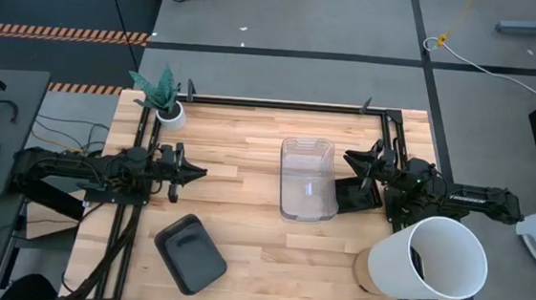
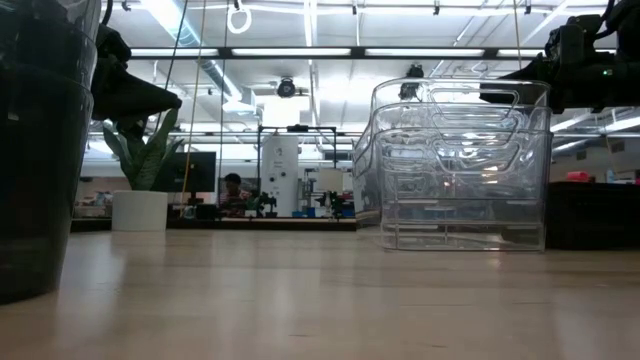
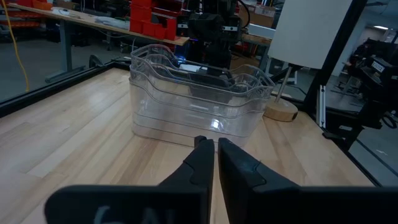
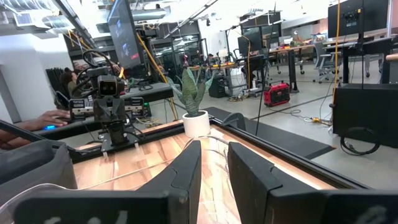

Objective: Stack baskets by color
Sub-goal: Return to Home Position

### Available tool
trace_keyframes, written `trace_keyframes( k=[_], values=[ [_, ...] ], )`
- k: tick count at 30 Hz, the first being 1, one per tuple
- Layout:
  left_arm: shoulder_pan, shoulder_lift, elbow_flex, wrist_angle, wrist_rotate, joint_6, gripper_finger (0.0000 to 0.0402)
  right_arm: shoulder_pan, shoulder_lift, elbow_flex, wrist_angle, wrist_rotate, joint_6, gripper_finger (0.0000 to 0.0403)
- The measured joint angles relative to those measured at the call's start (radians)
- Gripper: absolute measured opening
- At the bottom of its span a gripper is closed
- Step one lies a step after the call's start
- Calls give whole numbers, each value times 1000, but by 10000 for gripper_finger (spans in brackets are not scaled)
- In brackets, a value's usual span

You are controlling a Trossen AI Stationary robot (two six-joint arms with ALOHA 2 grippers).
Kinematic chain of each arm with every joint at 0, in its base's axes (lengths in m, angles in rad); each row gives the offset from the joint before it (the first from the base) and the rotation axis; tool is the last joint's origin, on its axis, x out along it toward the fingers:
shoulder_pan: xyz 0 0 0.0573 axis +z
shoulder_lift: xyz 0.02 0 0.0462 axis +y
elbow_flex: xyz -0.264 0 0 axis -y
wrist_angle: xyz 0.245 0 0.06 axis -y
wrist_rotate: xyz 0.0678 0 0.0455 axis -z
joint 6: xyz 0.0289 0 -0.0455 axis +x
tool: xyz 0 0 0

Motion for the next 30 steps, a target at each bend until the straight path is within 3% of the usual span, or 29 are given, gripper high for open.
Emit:
trace_keyframes(
  k=[30],
  values=[
    [0, 0, 0, 0, 0, 0, 35, 0, 0, 0, 0, 0, 0, 86]
  ],
)
